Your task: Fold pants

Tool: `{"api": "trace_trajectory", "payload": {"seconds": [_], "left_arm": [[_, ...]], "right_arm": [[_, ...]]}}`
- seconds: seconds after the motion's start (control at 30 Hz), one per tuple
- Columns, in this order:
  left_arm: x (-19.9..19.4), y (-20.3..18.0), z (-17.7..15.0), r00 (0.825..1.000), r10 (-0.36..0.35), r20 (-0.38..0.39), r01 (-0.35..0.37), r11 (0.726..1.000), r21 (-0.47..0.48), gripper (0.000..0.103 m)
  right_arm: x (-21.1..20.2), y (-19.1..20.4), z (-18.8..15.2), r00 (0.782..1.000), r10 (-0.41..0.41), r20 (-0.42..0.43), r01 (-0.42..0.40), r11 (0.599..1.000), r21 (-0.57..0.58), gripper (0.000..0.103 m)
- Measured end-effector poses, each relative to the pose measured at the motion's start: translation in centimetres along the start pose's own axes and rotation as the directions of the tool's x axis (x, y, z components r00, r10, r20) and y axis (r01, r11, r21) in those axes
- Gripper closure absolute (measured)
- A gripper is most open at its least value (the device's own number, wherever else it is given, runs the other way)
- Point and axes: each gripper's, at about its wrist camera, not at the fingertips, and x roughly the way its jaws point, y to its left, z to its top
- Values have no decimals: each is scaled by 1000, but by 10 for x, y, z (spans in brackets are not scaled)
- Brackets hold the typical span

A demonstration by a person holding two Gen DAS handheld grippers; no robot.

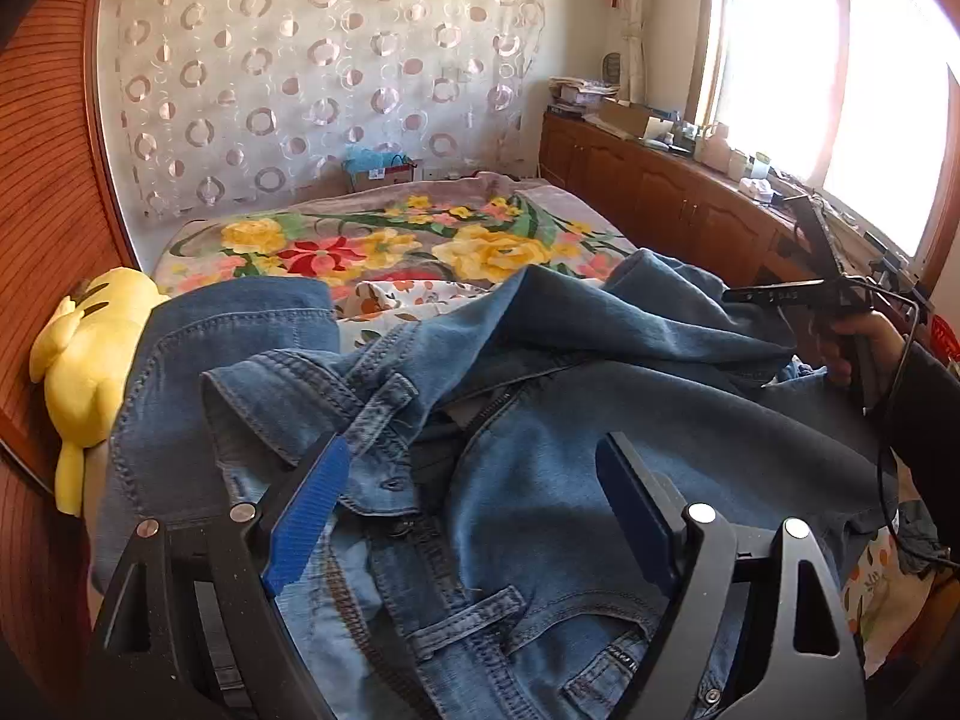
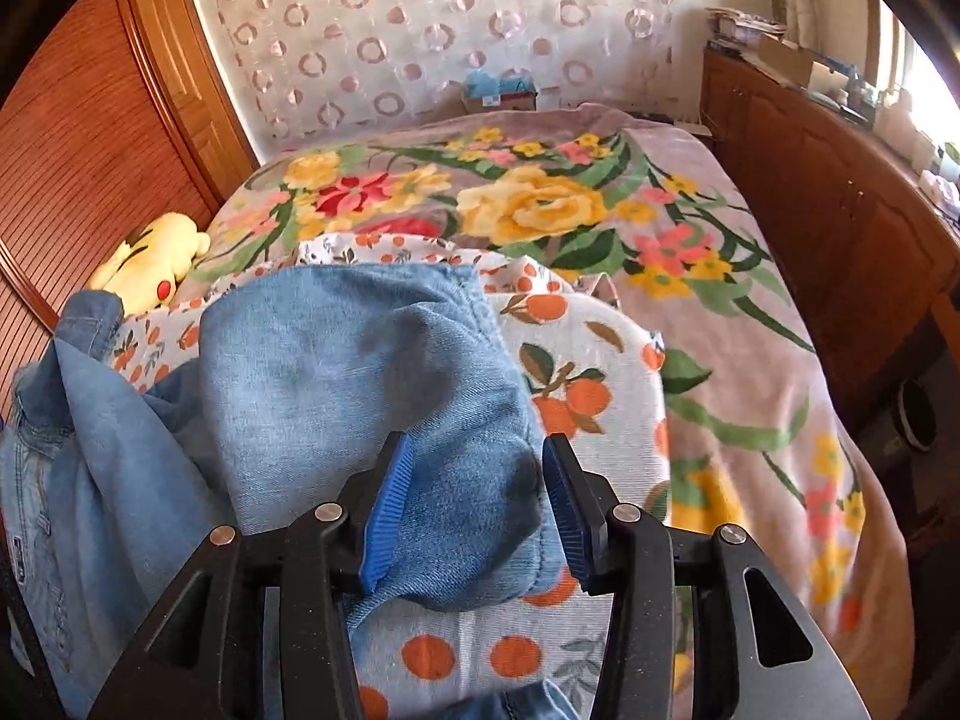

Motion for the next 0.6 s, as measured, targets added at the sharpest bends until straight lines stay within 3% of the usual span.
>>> {"api": "trace_trajectory", "payload": {"seconds": [0.13,0.17,0.2,0.3,0.4,0.47,0.53,0.6], "left_arm": [[5,-7,-2,1000,-18,-9,18,1000,1,18],[8,-10,-3,1000,-22,-11,22,1000,5,18],[10,-13,-4,1000,-27,-15,27,1000,7,18],[20,-17,-7,999,-43,-27,43,999,9,18],[27,-19,-12,997,-52,-48,53,999,9,18],[29,-19,-14,997,-55,-54,55,998,8,18],[29,-18,-16,997,-57,-58,57,998,4,18],[28,-17,-18,997,-58,-59,58,998,-1,18]], "right_arm": [[6,11,-4,1000,17,-14,-17,1000,-22,57],[5,14,-5,1000,19,-14,-20,999,-34,63],[2,14,-6,1000,21,-2,-21,999,-42,82],[-21,-2,-2,996,11,91,-8,999,-33,90],[-77,-20,-3,960,-33,276,23,999,37,90],[-103,-27,-8,938,-64,340,37,996,85,89],[-104,-20,-18,933,-153,326,143,988,54,84],[-87,-17,-29,962,-167,215,169,986,12,78]]}}
